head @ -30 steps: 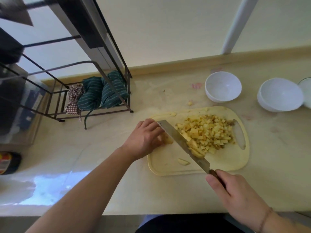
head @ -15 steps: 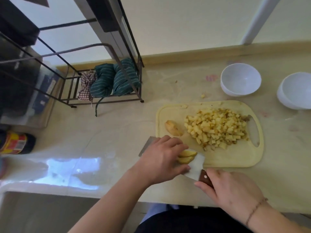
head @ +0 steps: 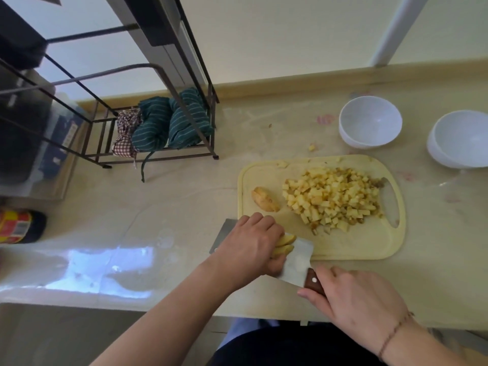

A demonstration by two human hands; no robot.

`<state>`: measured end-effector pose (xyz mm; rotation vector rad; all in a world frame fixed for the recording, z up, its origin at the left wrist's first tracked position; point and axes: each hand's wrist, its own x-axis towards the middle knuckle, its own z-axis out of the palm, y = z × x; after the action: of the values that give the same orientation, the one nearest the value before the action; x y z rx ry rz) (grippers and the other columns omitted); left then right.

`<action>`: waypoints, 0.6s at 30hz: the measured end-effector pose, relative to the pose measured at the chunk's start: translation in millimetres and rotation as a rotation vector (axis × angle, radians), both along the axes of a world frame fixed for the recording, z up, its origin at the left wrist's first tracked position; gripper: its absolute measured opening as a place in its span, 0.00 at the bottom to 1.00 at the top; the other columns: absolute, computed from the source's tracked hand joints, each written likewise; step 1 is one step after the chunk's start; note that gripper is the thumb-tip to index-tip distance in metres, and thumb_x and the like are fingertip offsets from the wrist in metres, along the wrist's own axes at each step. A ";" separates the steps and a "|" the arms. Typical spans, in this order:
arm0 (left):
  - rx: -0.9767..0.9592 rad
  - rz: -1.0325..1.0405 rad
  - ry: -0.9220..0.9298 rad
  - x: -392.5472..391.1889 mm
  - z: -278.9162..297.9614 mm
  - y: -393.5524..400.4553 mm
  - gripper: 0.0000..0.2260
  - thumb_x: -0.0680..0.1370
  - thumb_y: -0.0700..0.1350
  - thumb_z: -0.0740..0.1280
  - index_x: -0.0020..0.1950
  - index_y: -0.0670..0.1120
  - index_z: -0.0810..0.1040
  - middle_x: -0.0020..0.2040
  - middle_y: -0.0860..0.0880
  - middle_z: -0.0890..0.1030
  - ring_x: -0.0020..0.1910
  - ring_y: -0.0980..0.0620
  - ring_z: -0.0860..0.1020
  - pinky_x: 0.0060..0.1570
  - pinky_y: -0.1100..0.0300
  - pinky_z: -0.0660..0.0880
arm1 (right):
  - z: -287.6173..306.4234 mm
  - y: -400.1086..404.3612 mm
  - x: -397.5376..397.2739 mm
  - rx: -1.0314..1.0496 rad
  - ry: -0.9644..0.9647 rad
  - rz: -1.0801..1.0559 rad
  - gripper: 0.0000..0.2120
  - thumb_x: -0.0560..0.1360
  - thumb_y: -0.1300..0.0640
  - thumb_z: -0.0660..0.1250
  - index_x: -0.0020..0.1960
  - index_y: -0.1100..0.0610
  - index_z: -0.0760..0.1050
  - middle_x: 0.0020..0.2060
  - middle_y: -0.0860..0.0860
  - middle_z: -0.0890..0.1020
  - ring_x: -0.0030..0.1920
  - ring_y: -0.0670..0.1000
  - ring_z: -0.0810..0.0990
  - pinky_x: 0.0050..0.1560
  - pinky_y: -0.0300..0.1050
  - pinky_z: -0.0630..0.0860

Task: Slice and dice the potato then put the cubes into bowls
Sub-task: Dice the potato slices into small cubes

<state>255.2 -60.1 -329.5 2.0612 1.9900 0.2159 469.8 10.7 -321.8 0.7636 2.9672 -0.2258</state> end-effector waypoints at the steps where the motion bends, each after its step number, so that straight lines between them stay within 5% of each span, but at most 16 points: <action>1: -0.004 0.011 0.015 -0.9 0.1 2.4 0.18 0.73 0.58 0.59 0.46 0.47 0.81 0.40 0.50 0.78 0.39 0.47 0.77 0.40 0.56 0.75 | 1.3 -0.1 1.8 0.007 0.002 0.001 0.29 0.76 0.34 0.48 0.35 0.53 0.76 0.19 0.51 0.70 0.14 0.50 0.68 0.20 0.38 0.51; 7: -0.049 0.074 0.072 -28.9 -11.3 24.0 0.21 0.73 0.56 0.58 0.52 0.45 0.83 0.46 0.47 0.81 0.46 0.44 0.79 0.46 0.50 0.76 | 7.6 1.7 22.2 0.016 0.066 -0.023 0.35 0.80 0.34 0.39 0.33 0.52 0.75 0.18 0.49 0.71 0.13 0.49 0.68 0.20 0.37 0.51; 13: 0.107 -0.002 0.039 -50.9 -25.8 24.3 0.15 0.78 0.53 0.62 0.57 0.48 0.83 0.52 0.50 0.81 0.50 0.45 0.78 0.48 0.50 0.75 | 11.3 13.2 73.8 0.021 0.101 0.011 0.35 0.80 0.33 0.43 0.35 0.54 0.78 0.20 0.51 0.74 0.14 0.52 0.70 0.13 0.40 0.61; 18: 0.326 0.118 -0.068 -46.7 -42.5 6.5 0.10 0.81 0.48 0.68 0.60 0.46 0.83 0.55 0.47 0.80 0.53 0.43 0.77 0.52 0.49 0.73 | 11.0 25.7 117.5 0.042 0.147 -0.075 0.35 0.78 0.33 0.50 0.34 0.58 0.79 0.23 0.52 0.77 0.19 0.52 0.75 0.18 0.44 0.71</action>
<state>208.5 -53.6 -372.0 2.0859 2.1531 0.6652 587.3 36.4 -310.8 0.9028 3.0925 -0.2335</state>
